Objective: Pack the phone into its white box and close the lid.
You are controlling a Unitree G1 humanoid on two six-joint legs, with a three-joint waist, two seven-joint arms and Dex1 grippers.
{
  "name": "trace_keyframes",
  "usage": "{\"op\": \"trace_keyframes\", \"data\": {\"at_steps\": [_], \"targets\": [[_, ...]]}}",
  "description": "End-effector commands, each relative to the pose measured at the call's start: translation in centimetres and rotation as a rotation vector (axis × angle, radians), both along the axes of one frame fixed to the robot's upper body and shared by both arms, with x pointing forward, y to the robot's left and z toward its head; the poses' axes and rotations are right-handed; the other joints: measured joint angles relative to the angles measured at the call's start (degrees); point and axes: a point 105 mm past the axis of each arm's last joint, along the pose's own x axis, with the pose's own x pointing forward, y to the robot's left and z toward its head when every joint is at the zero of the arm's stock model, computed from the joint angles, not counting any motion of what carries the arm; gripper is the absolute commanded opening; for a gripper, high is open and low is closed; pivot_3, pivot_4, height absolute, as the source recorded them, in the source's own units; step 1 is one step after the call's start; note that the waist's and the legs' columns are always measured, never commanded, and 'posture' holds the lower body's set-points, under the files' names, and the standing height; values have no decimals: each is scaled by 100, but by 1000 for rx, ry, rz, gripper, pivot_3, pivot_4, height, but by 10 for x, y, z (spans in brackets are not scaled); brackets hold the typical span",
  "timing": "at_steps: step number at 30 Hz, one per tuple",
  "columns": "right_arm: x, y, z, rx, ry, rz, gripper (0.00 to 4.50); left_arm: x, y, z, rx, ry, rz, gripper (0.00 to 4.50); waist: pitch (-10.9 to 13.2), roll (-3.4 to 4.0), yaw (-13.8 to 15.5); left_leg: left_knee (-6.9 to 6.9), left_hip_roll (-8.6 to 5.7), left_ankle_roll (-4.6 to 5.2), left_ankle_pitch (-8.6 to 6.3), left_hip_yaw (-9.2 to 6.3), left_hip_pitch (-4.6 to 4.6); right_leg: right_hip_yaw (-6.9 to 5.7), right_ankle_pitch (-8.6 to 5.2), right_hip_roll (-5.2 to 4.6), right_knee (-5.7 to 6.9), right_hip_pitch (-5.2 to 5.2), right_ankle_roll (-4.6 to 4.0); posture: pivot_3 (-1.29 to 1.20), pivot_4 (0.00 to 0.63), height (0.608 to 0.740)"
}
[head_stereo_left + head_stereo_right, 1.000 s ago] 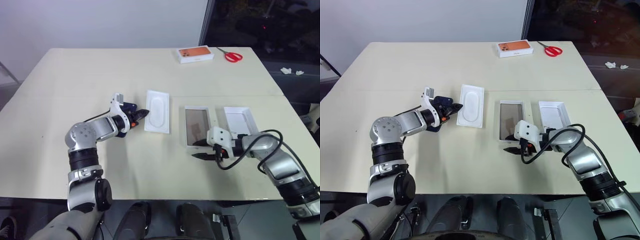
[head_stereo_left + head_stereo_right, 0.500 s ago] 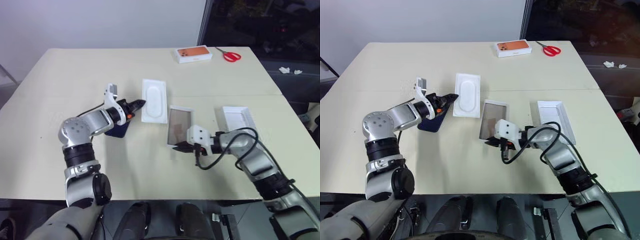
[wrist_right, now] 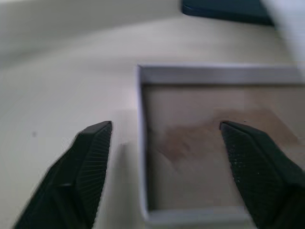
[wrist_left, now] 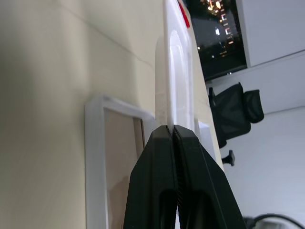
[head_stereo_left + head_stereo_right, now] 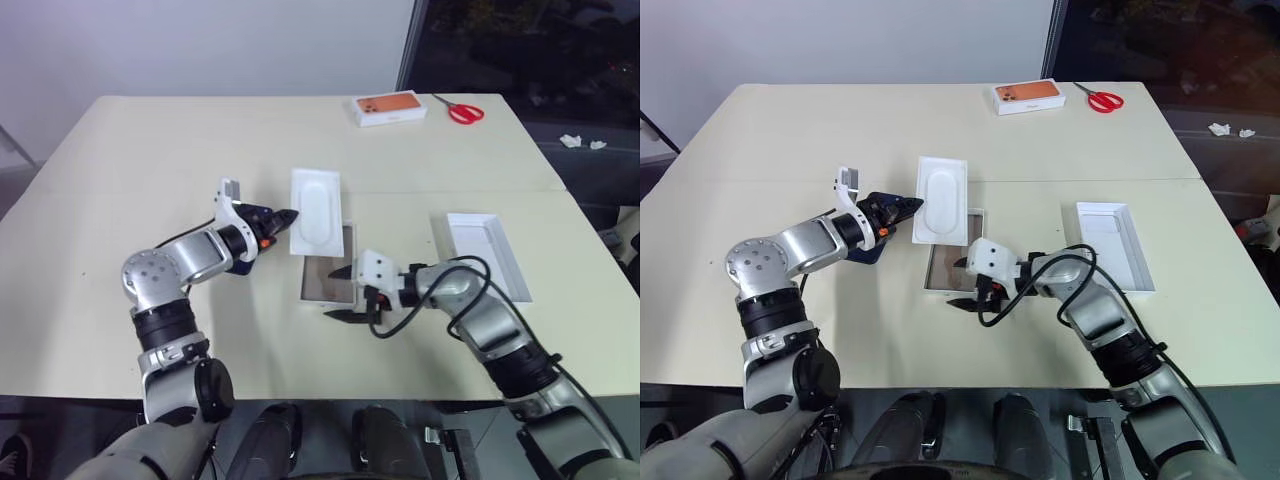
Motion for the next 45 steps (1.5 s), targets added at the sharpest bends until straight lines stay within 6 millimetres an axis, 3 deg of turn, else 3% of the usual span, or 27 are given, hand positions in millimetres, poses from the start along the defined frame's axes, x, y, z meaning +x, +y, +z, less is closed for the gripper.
{"op": "trace_keyframes", "data": {"at_steps": [1, 5, 8, 27, 30, 37, 45], "targets": [[-4, -29, 23, -2, -20, -12, 3528, -8, -7, 5, 16, -34, -3, 0, 0, 0, 18, 0, 0, 5, -3, 0, 0, 0, 0, -1, 0, 0, 0, 0, 150, 740], [-3, -61, 24, -77, -29, -59, 3528, -14, -14, -2, 41, -11, 5, 0, 2, -4, 13, 0, -1, 20, -12, -1, 0, -1, 0, -1, -7, 8, 0, 0, 150, 740], [5, -72, 24, -88, -49, -109, 3528, -17, -18, -5, 44, 2, 4, 0, 2, -4, -26, -3, 6, 22, -13, 0, 0, -1, 0, 3, -6, 4, 0, 0, 150, 740], [26, -69, 27, -67, -134, -141, 3528, -36, -23, -21, 137, 52, -44, 0, 3, -5, 13, -2, 3, -1, 1, 1, 0, 0, 0, 1, -7, 6, 0, 0, 150, 740], [27, -67, 27, -66, -142, -139, 3575, -35, -24, -22, 123, 57, -39, 978, 3, -5, 12, -2, 4, -2, 1, 1, 0, 0, 0, 2, -7, 6, 0, 0, 150, 740], [29, -65, 28, -63, -152, -141, 3575, -33, -20, -16, 166, 29, -40, 4452, 2, -5, 12, -2, 3, -2, 1, 1, 0, 0, 0, 2, -7, 6, 0, 0, 150, 740], [34, -54, 40, -9, -175, -145, 3575, -33, -19, -3, 171, -19, -57, 4452, 3, -5, 10, -2, 4, -2, 1, 1, 1, 0, 0, 2, -7, 5, 0, 0, 150, 740]]}}
